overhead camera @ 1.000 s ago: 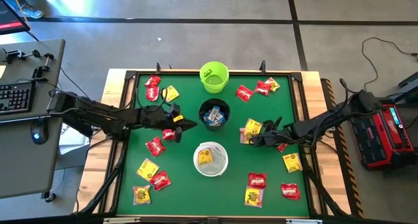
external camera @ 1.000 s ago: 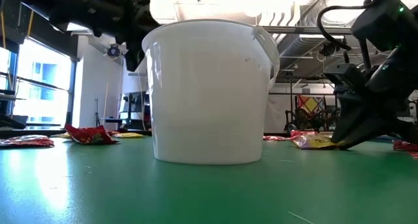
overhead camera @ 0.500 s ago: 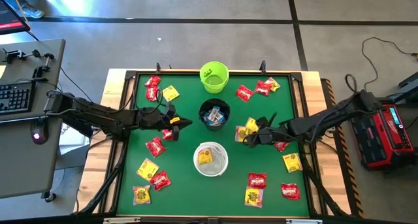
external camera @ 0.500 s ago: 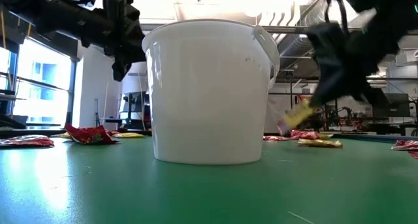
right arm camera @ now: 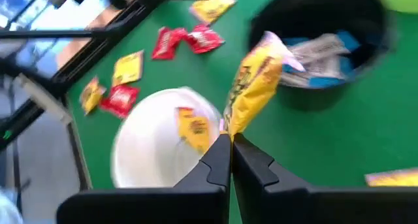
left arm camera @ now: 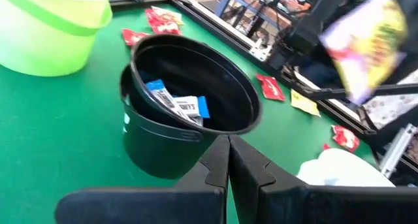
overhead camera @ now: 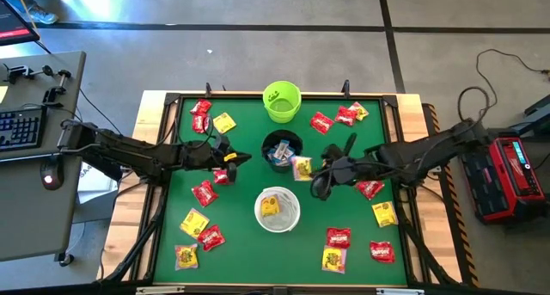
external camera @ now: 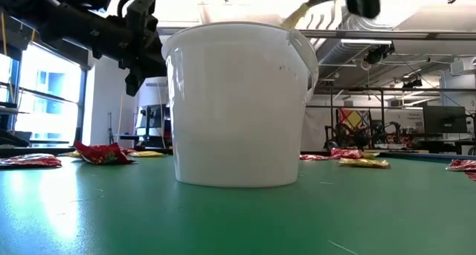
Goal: Sort candy by brand, put in halloween buckets
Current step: Put the yellow candy into the white bucket
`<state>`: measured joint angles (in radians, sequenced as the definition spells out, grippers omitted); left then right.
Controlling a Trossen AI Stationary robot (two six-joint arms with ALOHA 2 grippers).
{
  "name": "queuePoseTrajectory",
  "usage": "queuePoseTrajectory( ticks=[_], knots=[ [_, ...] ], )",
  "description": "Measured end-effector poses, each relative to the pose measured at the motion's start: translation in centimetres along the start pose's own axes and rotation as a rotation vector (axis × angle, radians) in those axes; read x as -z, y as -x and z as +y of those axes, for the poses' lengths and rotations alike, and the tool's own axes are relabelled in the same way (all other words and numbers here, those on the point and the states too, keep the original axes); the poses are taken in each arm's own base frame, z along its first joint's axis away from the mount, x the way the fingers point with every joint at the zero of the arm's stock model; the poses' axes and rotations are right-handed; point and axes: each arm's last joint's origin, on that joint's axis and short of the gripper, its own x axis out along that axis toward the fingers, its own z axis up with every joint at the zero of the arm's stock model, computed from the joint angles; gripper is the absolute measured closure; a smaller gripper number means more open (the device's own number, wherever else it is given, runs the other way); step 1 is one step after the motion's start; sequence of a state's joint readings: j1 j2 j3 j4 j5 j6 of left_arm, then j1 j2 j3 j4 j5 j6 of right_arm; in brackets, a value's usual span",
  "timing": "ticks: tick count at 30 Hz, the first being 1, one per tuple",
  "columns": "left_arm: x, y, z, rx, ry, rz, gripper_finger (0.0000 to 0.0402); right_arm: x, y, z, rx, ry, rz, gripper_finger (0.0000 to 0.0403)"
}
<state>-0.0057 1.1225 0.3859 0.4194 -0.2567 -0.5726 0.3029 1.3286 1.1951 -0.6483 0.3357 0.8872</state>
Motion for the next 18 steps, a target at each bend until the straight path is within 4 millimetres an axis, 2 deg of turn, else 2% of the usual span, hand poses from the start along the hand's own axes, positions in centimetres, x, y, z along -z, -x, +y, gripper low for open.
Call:
queuePoseTrajectory(
  ticks=[8, 12, 18],
  knots=[
    [-0.6, -0.2, 0.9, -0.047, -0.010, -0.029, 0.0401, -1.2, -2.6, 5.7, 0.008, 0.156, 0.213, 0.0403],
    [-0.7, -0.2, 0.9, -0.045, -0.021, -0.030, 0.0401, -1.2, -4.5, 7.4, 0.052, 0.176, 0.334, 0.0403],
    [-0.5, -0.2, 0.7, 0.031, -0.111, 0.013, 0.0401, -0.8, -8.0, 9.1, 0.076, 0.184, 0.420, 0.0403]
  ],
)
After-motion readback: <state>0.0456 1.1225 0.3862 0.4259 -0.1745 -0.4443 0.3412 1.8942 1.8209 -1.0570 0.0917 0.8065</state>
